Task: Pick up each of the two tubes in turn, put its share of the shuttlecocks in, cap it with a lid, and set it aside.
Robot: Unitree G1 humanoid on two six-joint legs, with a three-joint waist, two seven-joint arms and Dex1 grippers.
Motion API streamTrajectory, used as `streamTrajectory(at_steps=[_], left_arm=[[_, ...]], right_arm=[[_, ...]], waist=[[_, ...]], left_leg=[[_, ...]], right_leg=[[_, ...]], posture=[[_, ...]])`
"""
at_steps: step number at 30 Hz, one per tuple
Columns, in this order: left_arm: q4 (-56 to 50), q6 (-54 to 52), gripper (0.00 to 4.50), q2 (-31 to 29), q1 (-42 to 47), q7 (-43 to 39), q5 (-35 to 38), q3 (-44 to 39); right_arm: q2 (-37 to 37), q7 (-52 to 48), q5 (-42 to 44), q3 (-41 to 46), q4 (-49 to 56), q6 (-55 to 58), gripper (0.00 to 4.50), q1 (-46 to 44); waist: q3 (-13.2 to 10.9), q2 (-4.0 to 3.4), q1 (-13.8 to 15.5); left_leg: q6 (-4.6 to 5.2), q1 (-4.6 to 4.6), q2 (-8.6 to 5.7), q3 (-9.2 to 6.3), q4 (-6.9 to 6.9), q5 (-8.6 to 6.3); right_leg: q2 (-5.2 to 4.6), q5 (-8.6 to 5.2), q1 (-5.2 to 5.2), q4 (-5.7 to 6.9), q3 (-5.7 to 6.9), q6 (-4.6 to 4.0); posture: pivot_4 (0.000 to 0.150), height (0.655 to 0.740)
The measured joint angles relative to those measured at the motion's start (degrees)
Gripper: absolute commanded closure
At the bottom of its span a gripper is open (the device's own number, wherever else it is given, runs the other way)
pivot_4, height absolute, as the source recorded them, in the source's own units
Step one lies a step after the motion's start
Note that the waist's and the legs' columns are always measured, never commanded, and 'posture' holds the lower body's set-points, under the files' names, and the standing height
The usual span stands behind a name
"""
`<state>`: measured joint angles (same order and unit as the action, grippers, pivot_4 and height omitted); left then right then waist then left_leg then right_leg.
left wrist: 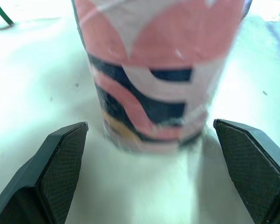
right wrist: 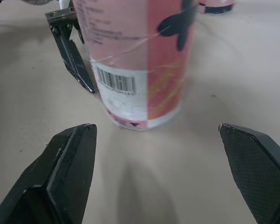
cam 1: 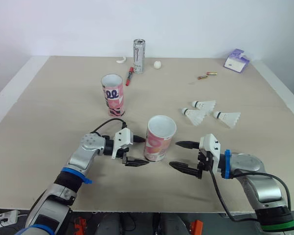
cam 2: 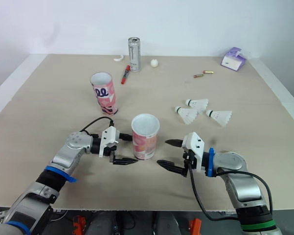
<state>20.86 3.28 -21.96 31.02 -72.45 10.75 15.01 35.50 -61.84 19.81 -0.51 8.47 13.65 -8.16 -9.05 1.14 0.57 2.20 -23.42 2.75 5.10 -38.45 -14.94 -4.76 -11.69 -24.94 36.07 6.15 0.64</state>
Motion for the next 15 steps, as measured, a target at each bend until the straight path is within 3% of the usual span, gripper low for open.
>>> streamTrajectory(at_steps=[15], left_arm=[[-8.7, -7.2, 0.00, -4.0, -3.7, -2.9, 5.8, -2.5]], right_arm=[[-5.4, 3.3, -3.3, -4.9, -3.8, -3.7, 0.02, -4.3]], waist=[[0.0, 0.01, 0.0]], left_leg=[[-0.08, 0.04, 0.00, 0.04, -0.08, 0.04]], right_leg=[[0.06, 0.02, 0.02, 0.11, -0.10, 0.00]], posture=[[0.150, 0.7400]])
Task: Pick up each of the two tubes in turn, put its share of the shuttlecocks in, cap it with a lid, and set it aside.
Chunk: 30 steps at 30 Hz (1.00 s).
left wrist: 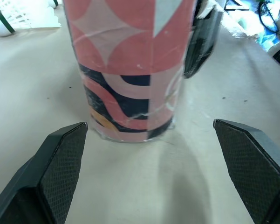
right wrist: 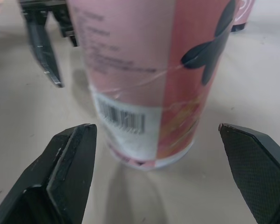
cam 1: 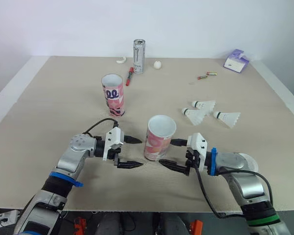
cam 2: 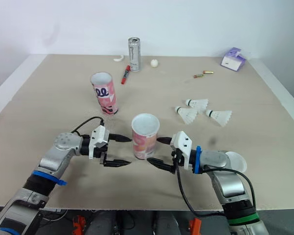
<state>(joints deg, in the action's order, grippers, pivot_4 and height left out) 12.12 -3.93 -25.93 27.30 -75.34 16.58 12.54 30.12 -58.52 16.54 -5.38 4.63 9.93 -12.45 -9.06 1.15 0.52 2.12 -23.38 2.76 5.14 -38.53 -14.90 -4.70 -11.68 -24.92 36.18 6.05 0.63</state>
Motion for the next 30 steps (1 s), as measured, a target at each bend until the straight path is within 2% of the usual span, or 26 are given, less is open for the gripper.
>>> streamTrajectory(at_steps=[8, 30], left_arm=[[-3.5, -4.0, 0.00, -1.2, -1.0, 0.0, 2.0, -0.7], [-4.5, -3.3, 0.00, -1.8, -3.1, 1.2, 2.1, -1.2]], right_arm=[[-2.5, 0.5, -0.9, -1.9, -2.6, -0.6, 0.02, -2.0], [-9.8, 2.0, -1.8, -5.9, -7.2, -2.8, 0.02, -5.4]], waist=[[0.0, 0.00, 0.0], [0.0, 0.00, -0.1]], left_leg=[[-0.02, 0.02, 0.01, 0.03, -0.01, 0.01], [-0.37, 0.09, 0.13, 0.01, -0.04, 0.22]], right_leg=[[0.05, 0.01, -0.01, 0.03, -0.08, -0.02], [0.26, 0.13, -0.03, 0.22, -0.19, -0.21]], posture=[[0.150, 0.7400], [0.150, 0.7400]])
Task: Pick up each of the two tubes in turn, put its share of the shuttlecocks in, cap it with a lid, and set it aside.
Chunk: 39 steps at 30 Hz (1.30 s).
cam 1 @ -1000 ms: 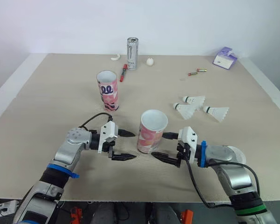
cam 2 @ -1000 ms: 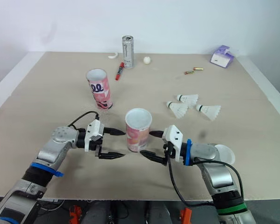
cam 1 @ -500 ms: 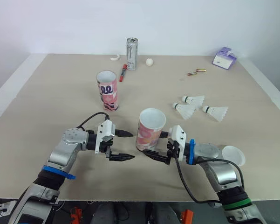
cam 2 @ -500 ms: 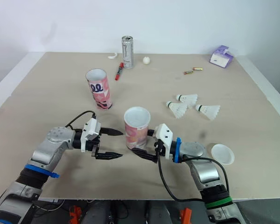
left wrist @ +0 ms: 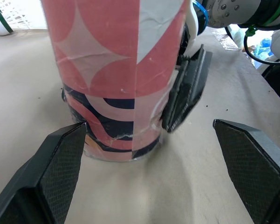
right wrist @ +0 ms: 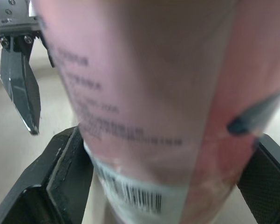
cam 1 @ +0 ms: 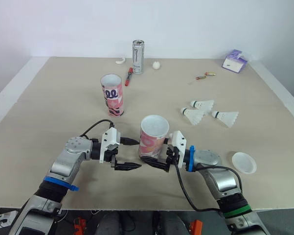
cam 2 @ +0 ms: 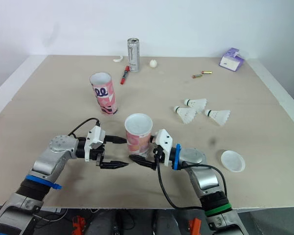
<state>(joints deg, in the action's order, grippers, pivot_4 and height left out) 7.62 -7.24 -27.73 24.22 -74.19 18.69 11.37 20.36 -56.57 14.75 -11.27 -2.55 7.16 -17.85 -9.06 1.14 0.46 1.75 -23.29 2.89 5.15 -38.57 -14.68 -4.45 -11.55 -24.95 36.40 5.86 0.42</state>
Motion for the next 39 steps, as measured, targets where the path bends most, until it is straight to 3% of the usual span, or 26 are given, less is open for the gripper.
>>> streamTrajectory(at_steps=[7, 11, 25, 28, 34, 37, 38, 39], left_arm=[[0.2, 0.7, 0.00, 0.4, 0.0, 1.0, -0.3, 0.0], [0.4, 1.0, 0.00, 0.5, 0.0, 1.2, -0.4, 0.0], [2.2, 2.4, 0.00, 1.6, 0.1, 1.1, -0.7, 0.1], [2.4, 2.4, 0.00, 2.1, 0.3, 1.1, -0.7, 0.2], [-0.1, 1.3, 0.00, 2.5, 0.6, 0.7, 0.1, 0.5], [-0.7, 0.6, 0.00, 2.5, 0.5, 0.4, 0.3, 0.6], [-1.6, -0.2, 0.00, 3.0, 0.5, 0.5, 0.5, 1.0], [-1.7, -0.3, 0.00, 3.0, 0.5, 0.5, 0.5, 1.1]], right_arm=[[-1.8, 0.6, -2.1, -2.0, -3.5, -2.7, 0.02, -1.3], [-1.8, 0.5, -2.6, -2.3, -4.0, -3.6, 1.01, -1.2], [-0.5, 2.4, -1.6, -0.9, 1.0, -2.1, 1.01, 2.2], [0.2, 5.6, 1.4, 3.3, 7.2, 1.0, 1.01, 5.3], [0.6, 22.5, 12.6, 27.0, 24.6, 10.3, 1.01, 18.0], [0.5, 28.0, 13.6, 35.0, 24.9, 10.9, 1.01, 20.2], [0.4, 34.7, 14.0, 44.3, 22.5, 10.4, 1.01, 22.0], [0.4, 35.8, 13.9, 45.9, 21.7, 10.4, 1.01, 22.0]], waist=[[0.0, 0.00, 0.0], [0.0, 0.00, 0.0], [0.0, 0.00, 0.0], [0.0, 0.00, 0.0], [0.0, 0.01, 0.4], [0.0, 0.01, 0.3], [0.0, 0.01, 0.3], [0.0, 0.00, 0.2]], left_leg=[[-0.16, 0.03, 0.06, 0.02, 0.00, 0.10], [-0.24, 0.04, 0.06, 0.03, 0.00, 0.14], [-0.29, 0.06, 0.07, 0.05, -0.02, 0.17], [-0.29, 0.05, 0.07, 0.05, -0.02, 0.17], [-0.30, 0.00, -0.11, -0.01, -0.03, 0.18], [-0.30, 0.04, -0.13, 0.04, -0.03, 0.18], [-0.29, 0.10, -0.12, 0.04, -0.03, 0.19], [-0.27, 0.11, -0.12, 0.05, -0.03, 0.20]], right_leg=[[0.09, 0.06, -0.03, 0.07, -0.10, -0.10], [0.12, 0.08, -0.05, 0.10, -0.15, -0.13], [0.15, 0.09, -0.09, 0.20, -0.23, -0.15], [0.15, 0.09, -0.09, 0.21, -0.26, -0.15], [0.16, 0.06, -0.07, 0.22, -0.53, -0.09], [0.16, 0.09, -0.07, 0.22, -0.66, -0.03], [0.22, 0.11, -0.06, 0.22, -0.71, -0.02], [0.24, 0.11, -0.05, 0.22, -0.74, -0.02]], posture=[[0.150, 0.7400], [0.150, 0.7400], [0.150, 0.7400], [0.150, 0.7400], [0.150, 0.7400], [0.150, 0.7400], [0.150, 0.7400], [0.150, 0.7400]])
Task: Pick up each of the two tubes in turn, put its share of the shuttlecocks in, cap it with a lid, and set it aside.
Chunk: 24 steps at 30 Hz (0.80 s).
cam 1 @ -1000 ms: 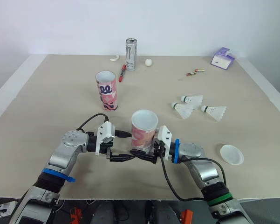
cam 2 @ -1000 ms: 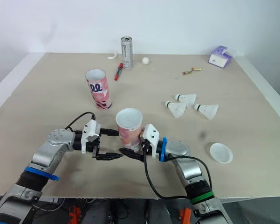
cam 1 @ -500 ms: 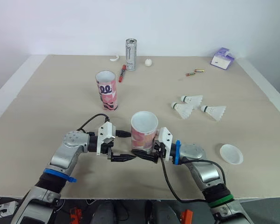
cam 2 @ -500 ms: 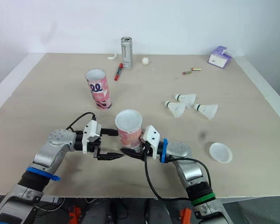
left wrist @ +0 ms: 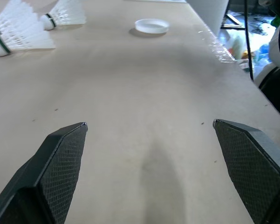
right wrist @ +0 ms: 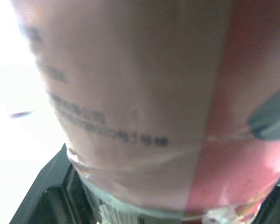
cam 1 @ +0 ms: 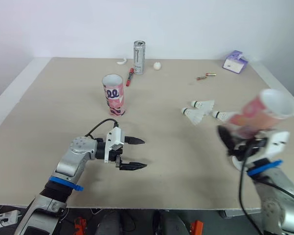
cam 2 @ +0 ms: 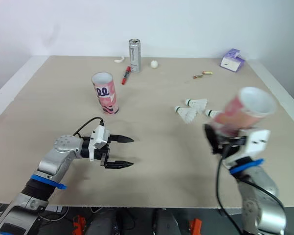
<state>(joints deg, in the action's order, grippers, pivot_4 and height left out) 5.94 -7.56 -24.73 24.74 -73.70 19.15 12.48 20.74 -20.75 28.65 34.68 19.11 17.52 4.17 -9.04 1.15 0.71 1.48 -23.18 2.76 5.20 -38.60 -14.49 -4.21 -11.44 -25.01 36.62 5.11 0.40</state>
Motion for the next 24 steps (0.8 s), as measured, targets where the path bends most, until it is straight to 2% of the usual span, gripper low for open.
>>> streamTrajectory(at_steps=[3, 6, 14, 24], left_arm=[[-0.2, -0.3, 0.00, 0.8, 0.0, 0.3, 0.0, 0.4], [-0.2, -0.4, 0.00, 1.0, 0.0, 0.7, 0.0, 0.5], [-0.5, -0.5, 0.00, 1.2, 0.0, 0.9, 0.0, 0.7], [-1.0, -1.5, 0.00, 1.8, 0.0, 1.4, 0.1, 0.8]], right_arm=[[0.5, 6.9, -1.5, 6.7, -6.7, -0.6, 1.01, -0.2], [1.6, 9.5, -2.5, 9.0, -13.7, -1.1, 1.01, -0.7], [7.4, 8.1, -3.2, 8.1, -28.9, -3.2, 1.01, -7.3], [9.0, 4.2, -4.9, 1.9, -34.6, -5.0, 1.01, -10.8]], waist=[[0.0, -0.03, -0.1], [0.1, -0.11, -0.4], [0.1, -0.20, -0.6], [0.1, -0.20, -0.6]], left_leg=[[0.05, 0.04, 0.01, -0.03, 0.01, 0.03], [0.07, 0.14, 0.04, -0.05, 0.05, 0.04], [0.14, 0.40, -0.06, -0.19, 0.13, 0.07], [0.16, 0.37, -0.11, -0.17, 0.15, 0.07]], right_leg=[[0.18, 0.02, 0.00, 0.01, -0.20, -0.03], [0.52, 0.06, -0.03, 0.02, -0.65, -0.11], [1.70, 0.08, -0.02, 0.11, -2.46, -0.20], [2.94, 0.04, -0.05, 0.11, -4.51, -0.11]], posture=[[0.150, 0.7400], [0.150, 0.7400], [0.150, 0.7400], [0.150, 0.7400]])
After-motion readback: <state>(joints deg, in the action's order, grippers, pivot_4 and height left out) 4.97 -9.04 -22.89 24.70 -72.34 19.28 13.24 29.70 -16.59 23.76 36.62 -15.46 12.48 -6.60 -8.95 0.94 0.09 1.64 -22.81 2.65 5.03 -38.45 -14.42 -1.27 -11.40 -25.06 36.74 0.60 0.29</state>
